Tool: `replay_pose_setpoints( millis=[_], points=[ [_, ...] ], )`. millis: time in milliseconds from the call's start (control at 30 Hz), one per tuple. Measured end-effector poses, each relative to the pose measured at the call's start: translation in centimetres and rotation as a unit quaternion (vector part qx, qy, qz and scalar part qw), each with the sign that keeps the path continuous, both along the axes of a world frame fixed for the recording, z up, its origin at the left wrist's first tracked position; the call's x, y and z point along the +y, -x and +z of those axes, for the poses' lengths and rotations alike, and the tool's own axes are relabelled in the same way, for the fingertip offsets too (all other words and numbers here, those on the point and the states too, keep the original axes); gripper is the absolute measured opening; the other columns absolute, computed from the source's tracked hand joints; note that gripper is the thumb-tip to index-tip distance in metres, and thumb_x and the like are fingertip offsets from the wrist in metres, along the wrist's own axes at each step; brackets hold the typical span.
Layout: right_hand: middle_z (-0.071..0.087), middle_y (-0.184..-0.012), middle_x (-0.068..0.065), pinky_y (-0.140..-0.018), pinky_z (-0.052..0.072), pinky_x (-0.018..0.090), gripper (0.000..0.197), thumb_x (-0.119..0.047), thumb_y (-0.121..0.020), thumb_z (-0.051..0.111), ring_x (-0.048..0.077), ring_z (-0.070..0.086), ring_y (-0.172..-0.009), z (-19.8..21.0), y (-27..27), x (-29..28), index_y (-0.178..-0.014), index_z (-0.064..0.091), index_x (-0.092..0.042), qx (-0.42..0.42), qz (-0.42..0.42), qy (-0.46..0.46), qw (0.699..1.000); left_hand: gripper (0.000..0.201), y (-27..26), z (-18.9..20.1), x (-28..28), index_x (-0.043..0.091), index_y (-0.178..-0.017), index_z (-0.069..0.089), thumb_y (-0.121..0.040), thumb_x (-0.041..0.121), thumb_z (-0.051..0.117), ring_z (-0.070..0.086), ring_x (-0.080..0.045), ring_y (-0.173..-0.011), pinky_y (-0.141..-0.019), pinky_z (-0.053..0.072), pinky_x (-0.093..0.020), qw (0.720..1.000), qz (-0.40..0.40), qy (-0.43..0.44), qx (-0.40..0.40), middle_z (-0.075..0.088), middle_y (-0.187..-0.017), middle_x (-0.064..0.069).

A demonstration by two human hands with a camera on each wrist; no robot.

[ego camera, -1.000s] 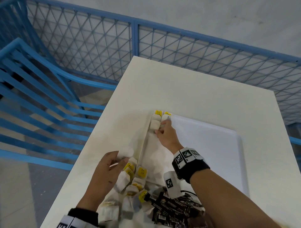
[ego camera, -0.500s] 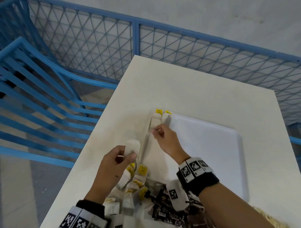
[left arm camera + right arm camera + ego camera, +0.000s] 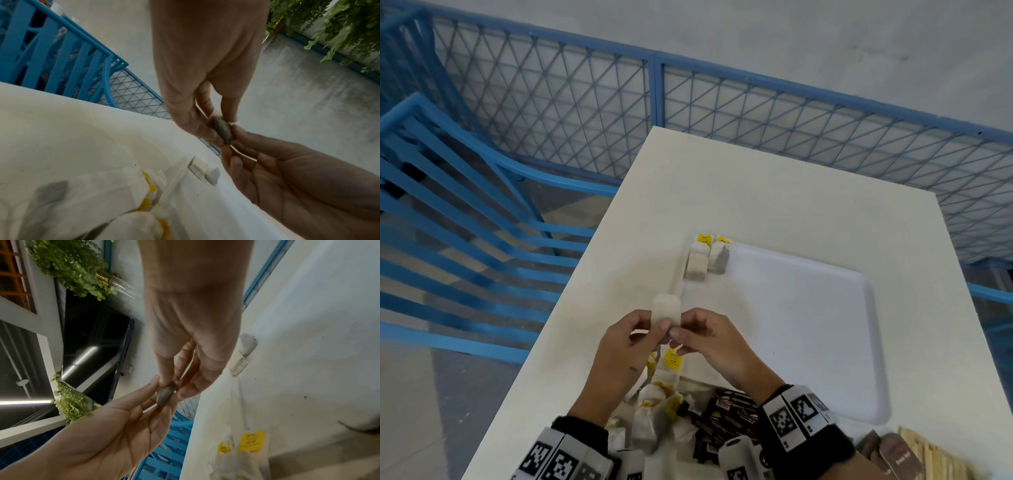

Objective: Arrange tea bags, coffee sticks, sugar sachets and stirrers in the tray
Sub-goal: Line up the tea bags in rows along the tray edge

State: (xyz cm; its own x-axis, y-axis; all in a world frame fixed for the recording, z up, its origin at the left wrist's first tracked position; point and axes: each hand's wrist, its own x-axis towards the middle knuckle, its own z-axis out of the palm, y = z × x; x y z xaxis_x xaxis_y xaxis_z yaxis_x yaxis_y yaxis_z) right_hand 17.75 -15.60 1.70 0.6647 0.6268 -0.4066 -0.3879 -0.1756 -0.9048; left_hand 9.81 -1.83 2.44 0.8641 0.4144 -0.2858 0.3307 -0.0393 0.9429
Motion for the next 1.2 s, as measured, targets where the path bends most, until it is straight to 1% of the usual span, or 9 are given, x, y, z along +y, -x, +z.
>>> replay_pose_setpoints(
  millis=[200, 333, 467, 733, 800, 867, 1000, 1133, 1200],
  points=[
    [0.062, -0.073, 0.006, -0.060, 0.053, 0.017, 0.009, 0.000, -0.084, 0.063, 0.011, 0.060, -0.062, -0.9, -2.7, -0.5, -0.083, 0.062, -0.009, 0.004, -0.129, 0.039, 0.991, 0.008, 0.9, -1.1, 1.7, 0.023, -0.090, 0.065, -0.087, 0.015, 0.064, 0.064, -0.010, -0.085, -0.067, 0.046, -0.010, 0.992, -0.030, -0.108, 0.064, 0.068, -0.094, 0.005],
    [0.060, -0.072, 0.006, -0.054, 0.050, 0.017, 0.011, -0.002, -0.084, 0.065, 0.014, 0.056, -0.061, -3.0, -6.1, -1.1, -0.094, 0.063, 0.000, -0.008, -0.216, 0.098, 0.971, 0.030, 1.9, -3.3, 3.3, 0.018, -0.112, 0.060, -0.083, 0.018, 0.068, 0.053, -0.023, -0.106, -0.087, 0.041, -0.026, 0.956, -0.091, -0.232, 0.158, 0.053, -0.114, -0.005],
    [0.062, -0.070, 0.005, -0.057, 0.046, 0.022, 0.018, -0.004, -0.082, 0.067, 0.015, 0.055, -0.060, -5.2, -8.8, -1.5, -0.099, 0.064, 0.001, -0.041, -0.254, 0.174, 0.950, 0.055, 2.8, -4.8, 3.8, 0.014, -0.128, 0.049, -0.079, 0.021, 0.072, 0.051, -0.027, -0.109, -0.093, 0.042, -0.032, 0.940, -0.154, -0.204, 0.225, 0.047, -0.121, -0.011],
    [0.065, -0.083, 0.003, -0.086, 0.053, 0.038, 0.014, -0.015, -0.078, 0.072, 0.019, 0.061, -0.081, -7.0, -10.1, -0.6, -0.087, 0.062, -0.014, -0.136, -0.214, 0.252, 0.934, 0.050, 3.5, -5.6, 4.2, 0.014, -0.123, 0.053, -0.078, 0.013, 0.073, 0.052, -0.016, -0.092, -0.070, 0.037, -0.009, 0.951, -0.148, -0.194, 0.190, 0.053, -0.106, -0.002],
    [0.064, -0.083, 0.003, -0.087, 0.052, 0.039, 0.014, -0.016, -0.078, 0.072, 0.020, 0.061, -0.084, -7.0, -10.1, -0.5, -0.087, 0.061, -0.013, -0.141, -0.220, 0.260, 0.930, 0.049, 3.5, -5.6, 4.1, 0.015, -0.124, 0.054, -0.078, 0.014, 0.072, 0.052, -0.016, -0.093, -0.072, 0.038, -0.013, 0.950, -0.151, -0.193, 0.191, 0.054, -0.106, -0.002],
    [0.061, -0.078, -0.001, -0.086, 0.051, 0.036, 0.019, -0.016, -0.078, 0.072, 0.021, 0.060, -0.085, -6.7, -9.9, -0.4, -0.091, 0.059, -0.011, -0.155, -0.227, 0.267, 0.924, 0.049, 3.5, -5.6, 4.0, 0.014, -0.123, 0.055, -0.077, 0.015, 0.073, 0.053, -0.016, -0.092, -0.076, 0.038, -0.017, 0.950, -0.148, -0.196, 0.195, 0.054, -0.105, -0.002],
    [0.053, -0.071, -0.007, -0.075, 0.047, 0.030, 0.028, -0.019, -0.081, 0.069, 0.017, 0.055, -0.077, -5.3, -8.7, -0.4, -0.103, 0.056, -0.008, -0.194, -0.207, 0.268, 0.921, 0.037, 3.5, -5.4, 4.0, 0.009, -0.113, 0.061, -0.079, 0.018, 0.071, 0.048, -0.012, -0.082, -0.063, 0.034, -0.007, 0.938, -0.160, -0.232, 0.200, 0.046, -0.084, 0.009],
    [0.055, -0.073, -0.009, -0.059, 0.038, 0.009, 0.014, -0.023, -0.084, 0.066, 0.002, 0.050, -0.065, -3.3, -5.3, -0.5, -0.093, 0.062, -0.014, -0.226, -0.082, 0.274, 0.931, 0.025, 4.0, -4.7, 4.2, 0.017, -0.086, 0.057, -0.073, 0.037, 0.068, 0.052, -0.015, -0.078, -0.061, 0.034, -0.009, 0.943, -0.156, -0.218, 0.198, 0.047, -0.080, 0.008],
    [0.058, -0.079, -0.007, -0.057, 0.036, 0.006, 0.014, -0.028, -0.084, 0.067, -0.002, 0.049, -0.065, -2.7, -3.1, -0.5, -0.092, 0.063, -0.017, -0.229, 0.015, 0.271, 0.935, 0.021, 4.5, -4.3, 4.3, 0.016, -0.079, 0.055, -0.080, 0.030, 0.071, 0.059, -0.018, -0.079, -0.062, 0.040, -0.011, 0.952, -0.144, -0.195, 0.188, 0.059, -0.082, 0.001]
  ],
)
